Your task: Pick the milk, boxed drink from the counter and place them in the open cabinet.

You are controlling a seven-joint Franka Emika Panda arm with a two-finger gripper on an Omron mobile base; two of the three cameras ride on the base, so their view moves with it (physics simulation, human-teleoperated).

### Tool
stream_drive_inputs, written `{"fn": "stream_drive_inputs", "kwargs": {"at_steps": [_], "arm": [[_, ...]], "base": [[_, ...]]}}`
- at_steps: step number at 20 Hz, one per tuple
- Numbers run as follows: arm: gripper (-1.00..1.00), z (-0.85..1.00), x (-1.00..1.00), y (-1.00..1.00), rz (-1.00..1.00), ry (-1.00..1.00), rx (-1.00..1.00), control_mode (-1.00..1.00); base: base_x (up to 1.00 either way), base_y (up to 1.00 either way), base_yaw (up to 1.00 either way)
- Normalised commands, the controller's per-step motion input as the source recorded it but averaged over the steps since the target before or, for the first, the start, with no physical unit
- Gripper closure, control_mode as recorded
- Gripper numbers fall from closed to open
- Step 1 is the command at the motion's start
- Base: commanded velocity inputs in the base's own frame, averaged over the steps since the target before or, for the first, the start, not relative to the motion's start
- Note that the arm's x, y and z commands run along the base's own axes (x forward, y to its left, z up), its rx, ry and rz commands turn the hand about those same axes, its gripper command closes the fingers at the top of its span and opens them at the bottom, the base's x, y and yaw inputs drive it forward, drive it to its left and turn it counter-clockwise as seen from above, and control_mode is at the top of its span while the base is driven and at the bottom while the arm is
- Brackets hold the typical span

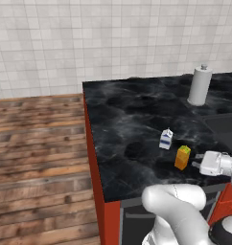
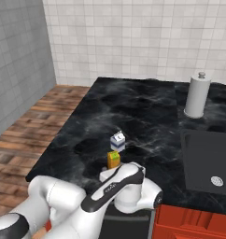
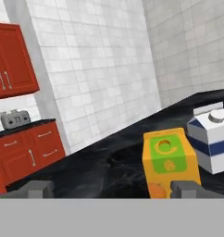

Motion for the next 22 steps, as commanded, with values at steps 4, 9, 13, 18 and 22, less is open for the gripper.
{"fn": "stream_drive_inputs", "kwargs": {"at_steps": [4, 9, 13, 18, 22], "arm": [[-1.00, 0.00, 0.10, 0.19, -0.14, 0.04, 0.01, -1.00], [-1.00, 0.00, 0.04, 0.03, -0.17, 0.01, 0.00, -1.00], [-1.00, 0.00, 0.00, 0.00, -0.17, 0.00, 0.00, -1.00], [-1.00, 0.00, 0.00, 0.00, -0.09, 0.00, 0.00, -1.00], [-1.00, 0.00, 0.00, 0.00, 0.00, 0.00, 0.00, -1.00]], "base": [[0.00, 0.00, 0.00], [0.00, 0.00, 0.00], [0.00, 0.00, 0.00], [0.00, 0.00, 0.00], [0.00, 0.00, 0.00]]}}
